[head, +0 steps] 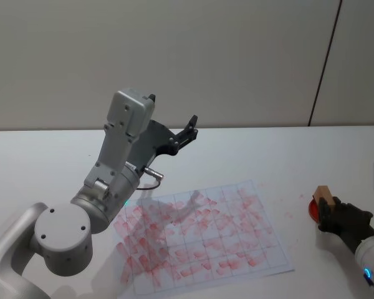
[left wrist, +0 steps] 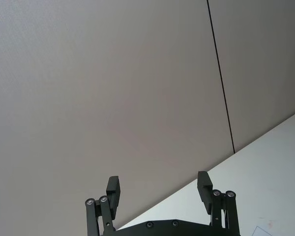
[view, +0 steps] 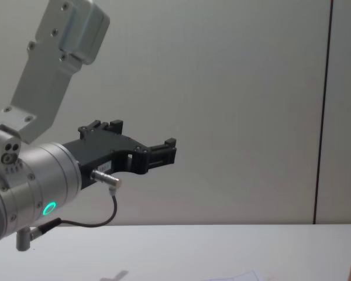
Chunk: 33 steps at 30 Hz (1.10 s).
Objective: Use the one hand to pick up the stamp and affix it onto the A4 paper.
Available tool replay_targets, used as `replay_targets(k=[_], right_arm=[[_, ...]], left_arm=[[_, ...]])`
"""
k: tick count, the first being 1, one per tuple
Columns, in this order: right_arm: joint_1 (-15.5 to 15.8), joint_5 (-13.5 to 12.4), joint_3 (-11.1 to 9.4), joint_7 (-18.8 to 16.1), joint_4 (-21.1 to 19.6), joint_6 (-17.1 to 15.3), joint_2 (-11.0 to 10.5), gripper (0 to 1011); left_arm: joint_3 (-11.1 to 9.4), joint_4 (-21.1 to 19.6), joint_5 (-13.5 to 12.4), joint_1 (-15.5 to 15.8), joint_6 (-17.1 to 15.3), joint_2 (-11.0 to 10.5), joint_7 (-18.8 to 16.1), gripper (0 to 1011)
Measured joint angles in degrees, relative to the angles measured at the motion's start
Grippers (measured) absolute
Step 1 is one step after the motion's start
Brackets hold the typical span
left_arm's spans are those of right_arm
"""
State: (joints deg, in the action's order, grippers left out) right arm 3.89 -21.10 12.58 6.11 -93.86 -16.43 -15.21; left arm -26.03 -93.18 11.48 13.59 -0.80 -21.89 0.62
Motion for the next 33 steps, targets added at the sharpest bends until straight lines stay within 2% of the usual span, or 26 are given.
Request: replay_targets(k=[7, 20, 33], right_arm=[[0.34, 1.13, 0.08, 0.08, -0.82, -1.27, -0.06, 216], [0.59, 2.24, 0.01, 1.31, -1.68, -6.19, 0.14, 216], [-0.13, 2.42, -0.37, 2.11, -1.23, -9.31, 0.74, 216]], left_arm=[[0.0, 0.0, 0.0, 0.0, 0.0, 0.0, 0.0, 1001], [0.0, 0.0, 0.0, 0.0, 0.0, 0.0, 0.0, 1001], [0.0, 0.0, 0.0, 0.0, 0.0, 0.0, 0.0, 1001]])
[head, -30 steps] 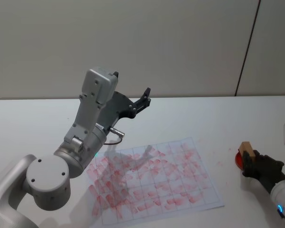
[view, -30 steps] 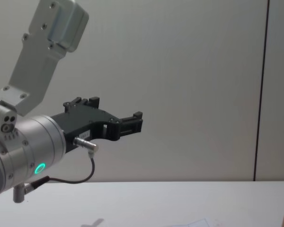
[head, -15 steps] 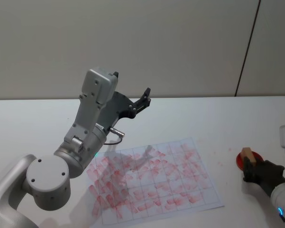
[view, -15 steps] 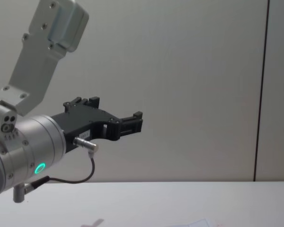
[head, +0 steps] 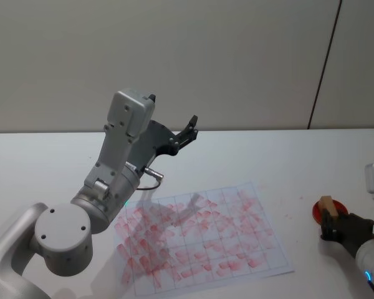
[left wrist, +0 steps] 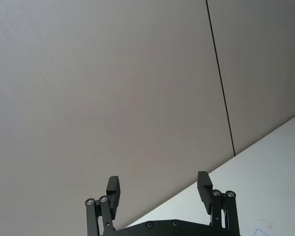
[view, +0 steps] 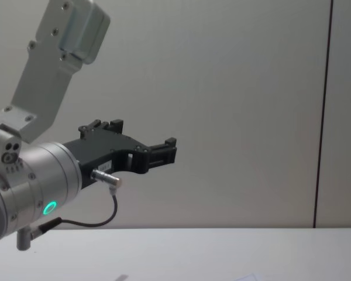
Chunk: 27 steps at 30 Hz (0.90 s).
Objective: Use the one hand to pick up the stamp and affix it onto the A4 paper.
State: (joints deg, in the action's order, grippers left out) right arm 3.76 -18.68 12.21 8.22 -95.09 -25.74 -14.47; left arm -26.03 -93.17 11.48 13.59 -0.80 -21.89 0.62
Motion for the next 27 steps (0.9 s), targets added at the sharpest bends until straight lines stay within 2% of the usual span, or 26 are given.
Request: replay_targets(k=[10, 17, 27], right_arm=[[-0.08, 0.46, -0.2, 0.06, -0.18, -0.56, 0.22, 216], [0.28, 1.3, -0.33, -0.31, -1.74, 0.33, 0.11, 216], [-0.61, 3.21, 0.14, -4.2, -5.02, 2.35, 0.4, 216]], left_arm=[[0.0, 0.0, 0.0, 0.0, 0.0, 0.0, 0.0, 1002], [0.0, 0.0, 0.0, 0.0, 0.0, 0.0, 0.0, 1002], [0.0, 0.0, 0.0, 0.0, 0.0, 0.0, 0.0, 1001]])
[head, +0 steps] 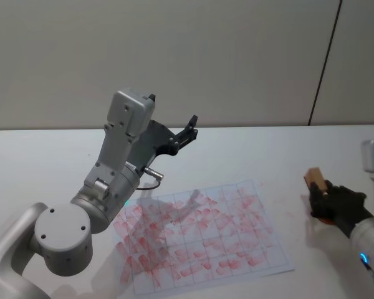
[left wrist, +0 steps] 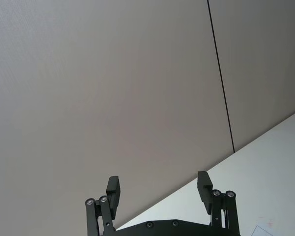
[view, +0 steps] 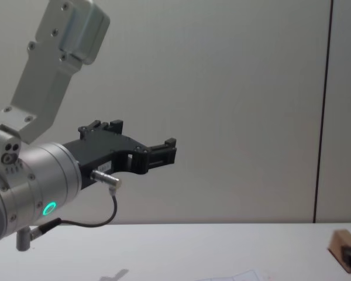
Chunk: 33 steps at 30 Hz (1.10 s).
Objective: Use the one hand to pick up the stamp and affix it onto the A4 paper.
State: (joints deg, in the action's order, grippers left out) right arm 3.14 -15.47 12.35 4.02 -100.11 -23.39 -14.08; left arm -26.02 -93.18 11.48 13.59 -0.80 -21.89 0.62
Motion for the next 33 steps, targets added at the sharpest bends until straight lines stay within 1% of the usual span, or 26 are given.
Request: replay_targets(k=[5, 11, 12, 15, 18, 19, 21, 22, 26, 33], right_arm=[[-1.1, 1.07, 0.78, -2.62, -0.2, -0.15, 0.79, 216], [-3.19, 2.84, 2.19, -6.19, 1.05, -1.79, 2.42, 216], [-3.8, 3.49, 2.63, -7.19, 1.67, -2.38, 2.94, 216], [-4.79, 4.39, 3.29, -8.34, 2.9, -3.07, 3.79, 216], [-6.61, 6.06, 4.43, -10.1, 5.53, -3.97, 5.38, 216], [-6.61, 6.06, 4.43, -10.1, 5.53, -3.97, 5.38, 216], [-7.81, 7.15, 5.21, -11.08, 7.42, -4.45, 6.43, 216], [-7.81, 7.15, 5.21, -11.08, 7.42, -4.45, 6.43, 216], [-9.6, 8.72, 6.31, -12.35, 10.33, -4.91, 8.02, 216], [-11.66, 10.71, 7.64, -13.81, 13.96, -4.79, 9.91, 216]], left_arm=[[0.0, 0.0, 0.0, 0.0, 0.0, 0.0, 0.0, 1002], [0.0, 0.0, 0.0, 0.0, 0.0, 0.0, 0.0, 1001], [0.0, 0.0, 0.0, 0.0, 0.0, 0.0, 0.0, 1001], [0.0, 0.0, 0.0, 0.0, 0.0, 0.0, 0.0, 1001], [0.0, 0.0, 0.0, 0.0, 0.0, 0.0, 0.0, 1001], [0.0, 0.0, 0.0, 0.0, 0.0, 0.0, 0.0, 1001], [0.0, 0.0, 0.0, 0.0, 0.0, 0.0, 0.0, 1001], [0.0, 0.0, 0.0, 0.0, 0.0, 0.0, 0.0, 1001], [0.0, 0.0, 0.0, 0.0, 0.0, 0.0, 0.0, 1001], [0.0, 0.0, 0.0, 0.0, 0.0, 0.0, 0.0, 1001]])
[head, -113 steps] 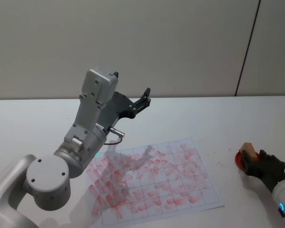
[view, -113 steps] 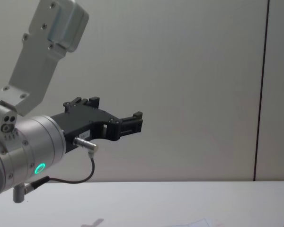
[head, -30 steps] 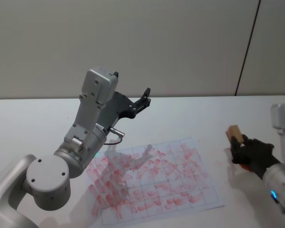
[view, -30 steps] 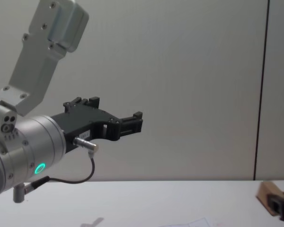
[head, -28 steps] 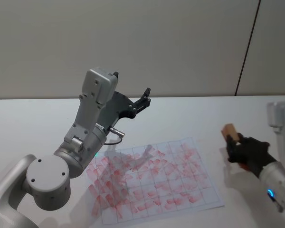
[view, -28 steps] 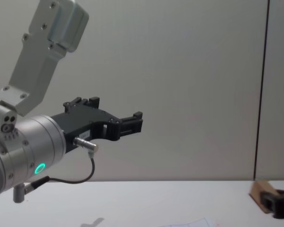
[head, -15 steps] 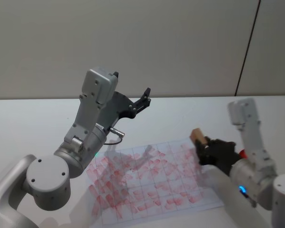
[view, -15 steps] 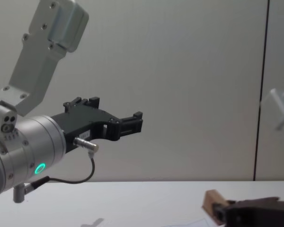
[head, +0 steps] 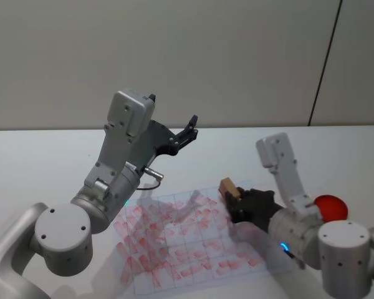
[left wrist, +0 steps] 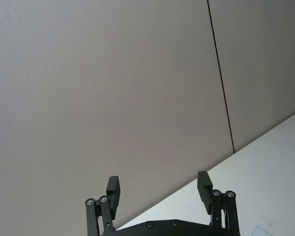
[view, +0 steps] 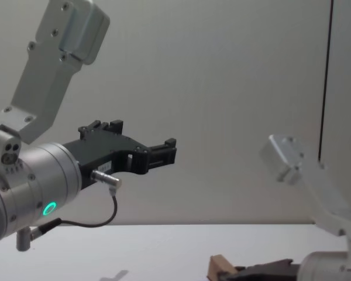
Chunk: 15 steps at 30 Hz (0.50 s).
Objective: Use the one hand to pick up the stamp and affix it onto the A4 paper.
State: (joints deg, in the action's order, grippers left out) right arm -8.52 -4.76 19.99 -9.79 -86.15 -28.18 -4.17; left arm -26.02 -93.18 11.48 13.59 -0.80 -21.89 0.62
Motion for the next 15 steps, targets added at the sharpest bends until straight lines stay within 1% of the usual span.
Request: replay_targets(k=[8, 15], right_arm=[[-1.64, 2.43, 1.25, -1.05, 3.22, 1.57, 1.51, 216], [-2.62, 4.15, 1.87, -1.67, 5.39, 2.35, 2.27, 216]], left_arm=[[0.0, 0.0, 0.0, 0.0, 0.0, 0.0, 0.0, 1001], [0.0, 0.0, 0.0, 0.0, 0.0, 0.0, 0.0, 1001]])
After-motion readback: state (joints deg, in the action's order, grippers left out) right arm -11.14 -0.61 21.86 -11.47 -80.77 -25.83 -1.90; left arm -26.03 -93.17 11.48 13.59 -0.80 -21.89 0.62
